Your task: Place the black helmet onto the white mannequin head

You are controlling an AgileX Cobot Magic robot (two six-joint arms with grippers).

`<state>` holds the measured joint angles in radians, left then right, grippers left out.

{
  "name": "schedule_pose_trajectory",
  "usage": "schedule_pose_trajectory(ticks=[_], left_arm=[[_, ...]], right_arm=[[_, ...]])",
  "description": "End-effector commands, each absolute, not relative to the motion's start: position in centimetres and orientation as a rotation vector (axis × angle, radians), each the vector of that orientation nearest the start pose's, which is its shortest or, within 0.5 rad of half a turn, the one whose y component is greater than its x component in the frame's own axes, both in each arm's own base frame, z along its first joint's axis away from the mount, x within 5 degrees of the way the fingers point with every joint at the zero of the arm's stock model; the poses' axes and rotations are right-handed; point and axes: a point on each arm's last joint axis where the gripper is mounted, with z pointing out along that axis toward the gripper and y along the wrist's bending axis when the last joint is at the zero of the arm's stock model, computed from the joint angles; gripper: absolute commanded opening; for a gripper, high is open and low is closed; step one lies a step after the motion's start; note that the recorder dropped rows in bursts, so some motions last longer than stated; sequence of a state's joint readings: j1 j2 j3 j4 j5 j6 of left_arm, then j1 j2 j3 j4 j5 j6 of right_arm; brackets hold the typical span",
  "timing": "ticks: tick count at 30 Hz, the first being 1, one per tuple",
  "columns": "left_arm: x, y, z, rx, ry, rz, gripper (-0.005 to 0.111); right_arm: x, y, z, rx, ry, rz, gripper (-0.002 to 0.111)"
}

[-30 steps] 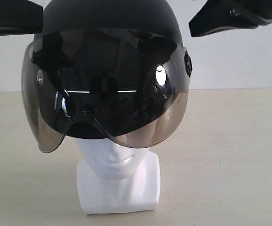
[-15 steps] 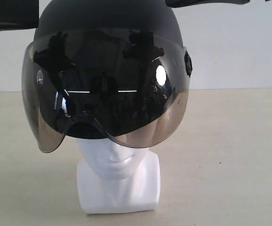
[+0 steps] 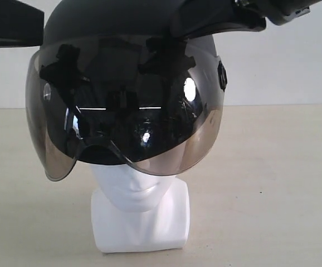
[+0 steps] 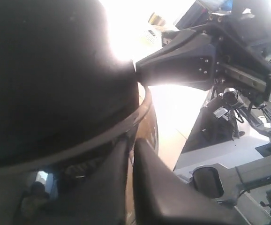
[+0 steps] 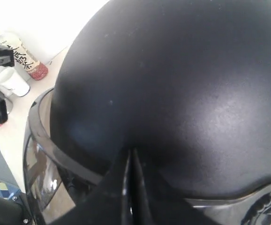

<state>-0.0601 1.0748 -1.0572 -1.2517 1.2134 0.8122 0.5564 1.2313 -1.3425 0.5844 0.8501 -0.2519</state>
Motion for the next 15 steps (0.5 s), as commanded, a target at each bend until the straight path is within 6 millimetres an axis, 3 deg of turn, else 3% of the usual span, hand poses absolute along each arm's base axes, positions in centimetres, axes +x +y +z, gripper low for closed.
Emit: schedule_pose_trajectory(ticks=[1,5,11,15], left_arm=[[17.4,-9.3,39.5,0.657,1.969,-1.244,0.004],[17.4,-9.3,38.5,0.643,1.998,-1.259,0.004],[17.3,-9.4,38.8,0.650,1.954,-1.278,0.004],[18.2,-9.1,39.3,0.585,1.927,-1.176,0.004]], right_arm=[[20.0,16.9,41.7,-0.731,2.165,0.837,0.000],[19.8,16.8,41.5,-0.743,2.197,0.821,0.000],[19.7,16.7,41.3,-0.760,2.219,0.804,0.000],[19.9,16.5,41.1,-0.753,2.231,0.770,0.000]])
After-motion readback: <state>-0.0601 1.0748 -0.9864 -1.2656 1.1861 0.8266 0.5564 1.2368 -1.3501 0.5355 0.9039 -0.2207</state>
